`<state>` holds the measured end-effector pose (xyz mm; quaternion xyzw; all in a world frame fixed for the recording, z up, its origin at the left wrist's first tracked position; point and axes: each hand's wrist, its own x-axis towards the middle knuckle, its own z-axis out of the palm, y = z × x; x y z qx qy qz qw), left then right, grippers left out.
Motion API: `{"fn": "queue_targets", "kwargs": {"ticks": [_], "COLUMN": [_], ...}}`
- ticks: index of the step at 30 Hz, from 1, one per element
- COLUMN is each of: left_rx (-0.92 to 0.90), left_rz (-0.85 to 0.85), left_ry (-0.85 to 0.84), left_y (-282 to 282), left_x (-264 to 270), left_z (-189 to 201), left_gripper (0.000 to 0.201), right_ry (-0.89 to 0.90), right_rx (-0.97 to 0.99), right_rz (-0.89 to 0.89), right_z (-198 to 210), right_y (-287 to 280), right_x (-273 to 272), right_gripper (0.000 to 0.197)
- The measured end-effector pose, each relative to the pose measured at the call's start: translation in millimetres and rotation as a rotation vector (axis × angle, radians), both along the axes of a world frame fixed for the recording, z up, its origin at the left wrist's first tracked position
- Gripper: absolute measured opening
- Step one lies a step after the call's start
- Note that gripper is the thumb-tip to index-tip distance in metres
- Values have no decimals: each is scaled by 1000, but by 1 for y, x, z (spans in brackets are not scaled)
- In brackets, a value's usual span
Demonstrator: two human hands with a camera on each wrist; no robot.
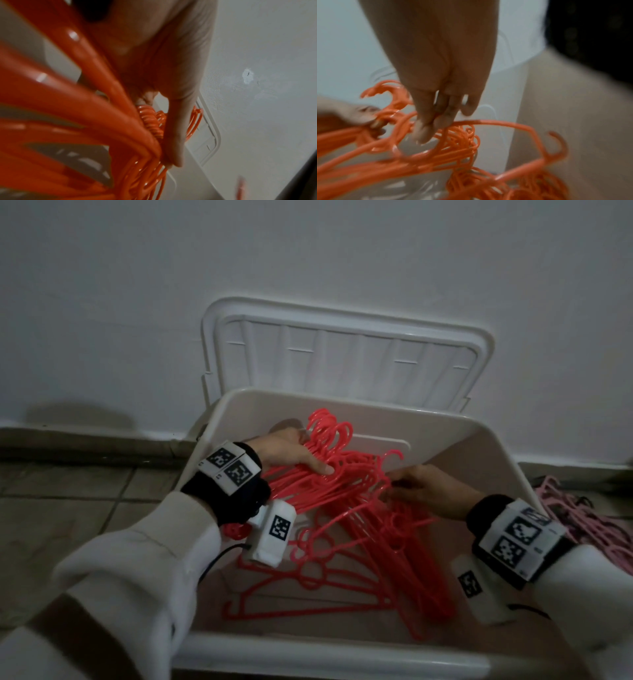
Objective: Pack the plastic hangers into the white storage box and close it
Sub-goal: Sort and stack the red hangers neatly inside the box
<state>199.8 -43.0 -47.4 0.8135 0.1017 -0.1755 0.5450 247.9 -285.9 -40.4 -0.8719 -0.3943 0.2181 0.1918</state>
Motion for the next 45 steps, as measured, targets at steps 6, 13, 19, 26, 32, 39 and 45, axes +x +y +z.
{"fn": "queue_targets", "kwargs": {"ticks": [6, 13, 19, 26, 32, 39, 45], "left_rx": [11, 17, 52, 45, -4, -177, -171], "left_rz": [-24, -22, -44, -55, -22, 27, 16], "left_ry": [3, -10, -7, 11, -2, -46, -34], "left_y": [-1, -1, -1, -1, 0, -4, -3], "left_x": [1, 1, 2, 0, 1, 0, 0], "left_z": [2, -1, -1, -1, -4, 1, 0], "left_gripper": [22, 19, 28, 22, 45, 47, 41], "right_ry": [-146, -238, -160, 171, 242, 401, 532], "right_rx": [-158, -218, -217, 85, -26, 30, 380], "right_rz": [21, -206, -401, -677, -698, -734, -879], "right_z": [21, 41, 38, 44, 45, 25, 29], "right_y": [0, 2, 0, -15, -31, -18, 2], "right_x": [-20, -26, -21, -25, -29, -34, -31], "right_gripper": [26, 29, 34, 29, 30, 34, 23]}}
